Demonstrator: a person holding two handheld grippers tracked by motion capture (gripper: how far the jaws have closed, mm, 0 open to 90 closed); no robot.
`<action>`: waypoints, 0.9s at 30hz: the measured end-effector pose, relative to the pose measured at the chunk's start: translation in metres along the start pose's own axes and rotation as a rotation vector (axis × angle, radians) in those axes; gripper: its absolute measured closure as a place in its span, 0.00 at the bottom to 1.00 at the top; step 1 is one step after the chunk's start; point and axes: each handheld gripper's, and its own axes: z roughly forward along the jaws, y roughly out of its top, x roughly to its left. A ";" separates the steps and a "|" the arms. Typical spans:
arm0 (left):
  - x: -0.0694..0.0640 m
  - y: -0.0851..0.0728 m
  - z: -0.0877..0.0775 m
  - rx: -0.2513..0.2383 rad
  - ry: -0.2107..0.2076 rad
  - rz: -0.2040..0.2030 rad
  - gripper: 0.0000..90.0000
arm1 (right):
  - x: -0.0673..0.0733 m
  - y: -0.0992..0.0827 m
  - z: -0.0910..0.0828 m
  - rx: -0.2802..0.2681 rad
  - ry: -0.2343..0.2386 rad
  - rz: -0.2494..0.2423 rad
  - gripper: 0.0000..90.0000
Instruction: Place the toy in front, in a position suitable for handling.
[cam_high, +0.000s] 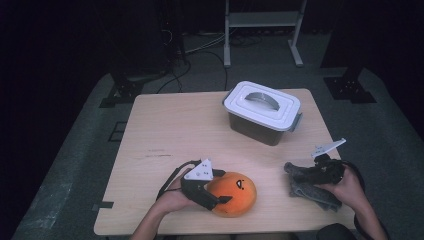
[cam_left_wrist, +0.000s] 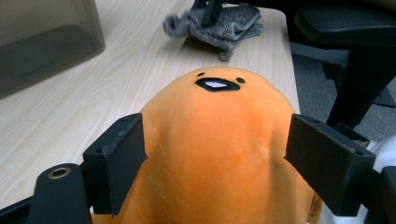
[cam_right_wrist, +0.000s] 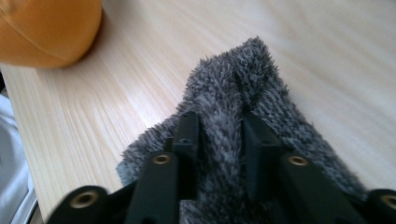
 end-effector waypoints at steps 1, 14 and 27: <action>0.000 0.000 -0.001 -0.003 0.003 -0.002 0.21 | 0.000 0.000 0.001 -0.003 0.003 0.000 0.72; 0.006 -0.002 -0.008 -0.014 0.021 -0.011 0.19 | 0.000 0.003 -0.008 -0.109 0.035 0.005 0.59; 0.011 -0.006 -0.016 -0.033 0.061 -0.019 0.17 | 0.011 0.017 -0.020 -0.242 0.093 -0.028 0.47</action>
